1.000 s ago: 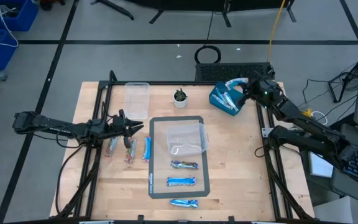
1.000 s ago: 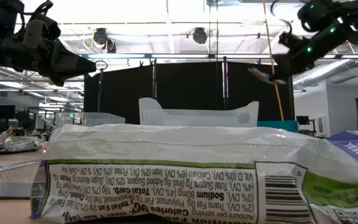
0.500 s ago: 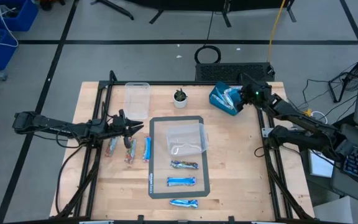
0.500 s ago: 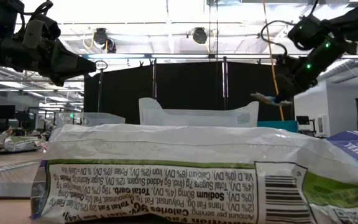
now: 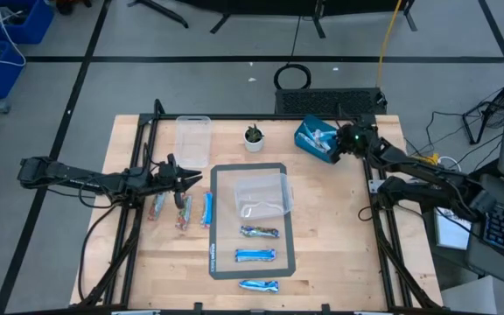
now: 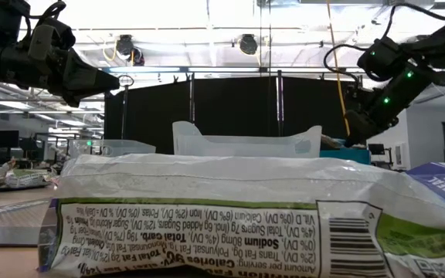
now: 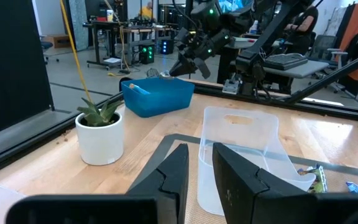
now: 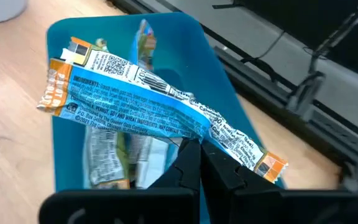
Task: Pick and place Granola Bars by type
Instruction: Put the snack into the right bin
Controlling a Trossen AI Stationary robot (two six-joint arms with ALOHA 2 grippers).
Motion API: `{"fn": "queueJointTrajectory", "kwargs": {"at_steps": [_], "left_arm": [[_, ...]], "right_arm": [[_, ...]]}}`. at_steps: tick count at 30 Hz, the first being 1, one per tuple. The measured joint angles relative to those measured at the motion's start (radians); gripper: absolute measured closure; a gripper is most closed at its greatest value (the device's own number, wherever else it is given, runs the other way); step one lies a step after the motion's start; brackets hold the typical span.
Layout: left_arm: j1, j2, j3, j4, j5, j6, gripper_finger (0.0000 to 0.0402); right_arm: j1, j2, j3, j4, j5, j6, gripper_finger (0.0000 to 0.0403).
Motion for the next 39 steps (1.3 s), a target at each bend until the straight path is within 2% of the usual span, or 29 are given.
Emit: {"fn": "queueJointTrajectory", "kwargs": {"at_steps": [12, 21, 39], "left_arm": [[0.000, 0.000, 0.000, 0.000, 0.000, 0.000, 0.0323], [0.000, 0.000, 0.000, 0.000, 0.000, 0.000, 0.0323], [0.000, 0.000, 0.000, 0.000, 0.000, 0.000, 0.0323]], "right_arm": [[-0.002, 0.054, -0.039, 0.078, -0.022, 0.005, 0.0403], [-0.002, 0.073, -0.039, 0.169, 0.056, -0.002, 0.0403], [-0.002, 0.073, -0.039, 0.179, 0.053, -0.002, 0.0393]]}}
